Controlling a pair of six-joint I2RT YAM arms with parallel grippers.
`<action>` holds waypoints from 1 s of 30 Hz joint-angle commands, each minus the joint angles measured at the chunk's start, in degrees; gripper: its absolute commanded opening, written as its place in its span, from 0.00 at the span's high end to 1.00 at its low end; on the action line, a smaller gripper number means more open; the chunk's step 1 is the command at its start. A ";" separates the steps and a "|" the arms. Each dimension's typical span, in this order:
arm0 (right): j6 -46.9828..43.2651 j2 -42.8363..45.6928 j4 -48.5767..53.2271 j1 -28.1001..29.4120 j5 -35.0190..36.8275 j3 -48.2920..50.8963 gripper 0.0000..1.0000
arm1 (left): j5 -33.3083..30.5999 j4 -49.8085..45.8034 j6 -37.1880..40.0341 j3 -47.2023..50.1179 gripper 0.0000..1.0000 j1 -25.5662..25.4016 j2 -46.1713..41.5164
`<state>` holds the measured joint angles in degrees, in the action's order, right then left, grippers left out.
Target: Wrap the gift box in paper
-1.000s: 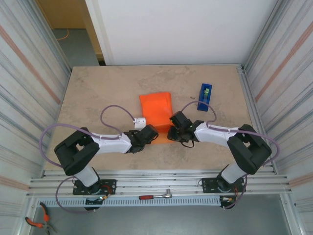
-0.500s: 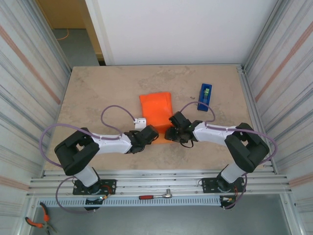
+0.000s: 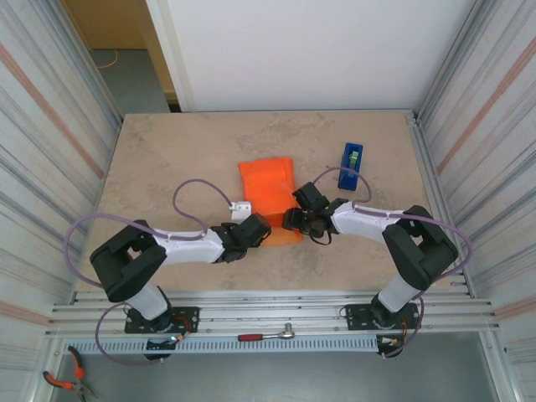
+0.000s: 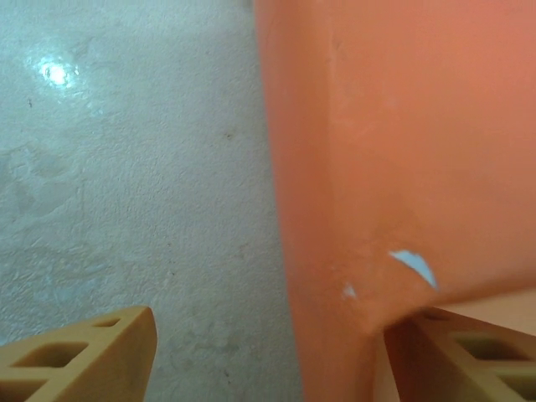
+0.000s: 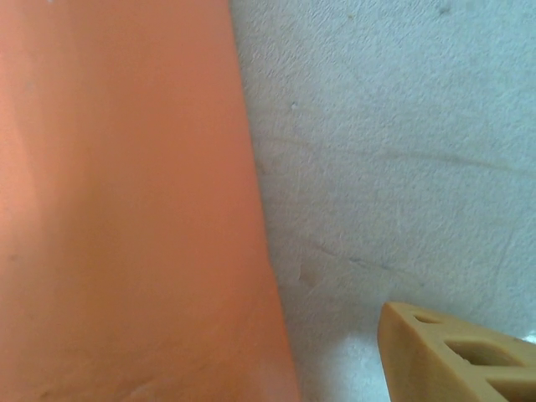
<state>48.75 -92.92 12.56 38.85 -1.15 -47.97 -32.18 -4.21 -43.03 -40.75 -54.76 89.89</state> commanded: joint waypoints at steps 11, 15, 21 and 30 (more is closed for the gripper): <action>-2.34 -2.18 1.28 -0.61 0.92 -0.91 0.33 | 24.70 -11.79 33.81 -11.78 0.18 9.10 -12.34; -2.06 -1.59 1.37 -0.55 0.98 -0.68 0.33 | 28.85 -17.87 45.52 -20.21 0.18 9.41 -5.40; -1.83 -0.21 1.93 -0.51 0.84 0.01 0.33 | 28.26 -16.64 56.34 -21.57 0.19 9.32 -2.04; -1.90 1.68 1.82 -0.47 0.03 0.86 0.33 | 25.64 -12.58 60.62 -20.03 0.20 8.23 0.90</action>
<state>47.46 -92.90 13.19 38.59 -1.19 -48.05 -5.65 -17.85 13.89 -61.25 -45.71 89.03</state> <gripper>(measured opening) 0.669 0.803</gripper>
